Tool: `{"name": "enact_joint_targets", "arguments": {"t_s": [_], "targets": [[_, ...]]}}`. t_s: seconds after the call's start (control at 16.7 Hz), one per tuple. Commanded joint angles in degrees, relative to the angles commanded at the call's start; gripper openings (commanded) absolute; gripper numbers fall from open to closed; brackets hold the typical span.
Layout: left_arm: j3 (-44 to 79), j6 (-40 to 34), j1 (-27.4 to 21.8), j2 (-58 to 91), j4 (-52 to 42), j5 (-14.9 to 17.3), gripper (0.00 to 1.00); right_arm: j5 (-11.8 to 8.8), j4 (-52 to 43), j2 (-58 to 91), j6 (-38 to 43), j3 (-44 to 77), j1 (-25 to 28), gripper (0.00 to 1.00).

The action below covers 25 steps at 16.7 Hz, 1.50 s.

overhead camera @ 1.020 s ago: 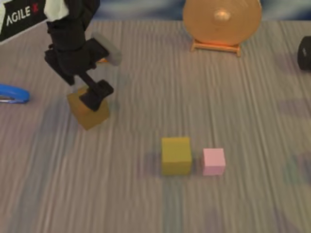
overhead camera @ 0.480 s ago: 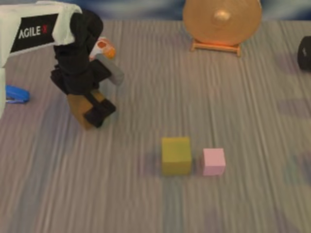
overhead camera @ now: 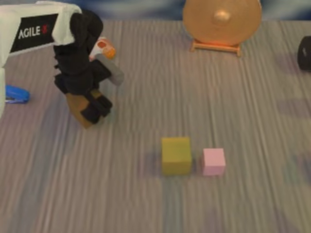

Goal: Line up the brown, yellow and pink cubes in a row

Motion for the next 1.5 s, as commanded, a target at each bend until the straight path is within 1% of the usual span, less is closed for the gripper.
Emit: {"name": "enact_joint_targets", "arguments": {"t_s": [0.3, 0.36, 0.9, 1.02, 1.32, 1.5], "targets": [[0.00, 0.00, 0.00, 0.00, 0.00, 0.00, 0.02, 0.00, 0.00, 0.00, 0.00, 0.00, 0.00, 1.00], [0.00, 0.00, 0.00, 0.00, 0.00, 0.00, 0.00, 0.00, 0.00, 0.00, 0.00, 0.00, 0.00, 1.00], [0.20, -0.09, -0.12, -0.69, -0.47, 0.28, 0.00, 0.00, 0.00, 0.00, 0.00, 0.00, 0.00, 1.00], [1.96, -0.05, 0.03, -1.16, -2.65, 0.28, 0.00, 0.00, 0.00, 0.00, 0.00, 0.00, 0.00, 1.00], [8.60, -0.12, 0.76, -3.75, -12.38, 0.25, 0.00, 0.00, 0.00, 0.00, 0.00, 0.00, 0.00, 1.00], [9.73, -0.20, 0.94, -4.41, -13.74, 0.24, 0.00, 0.00, 0.00, 0.00, 0.00, 0.00, 0.00, 1.00]]}}
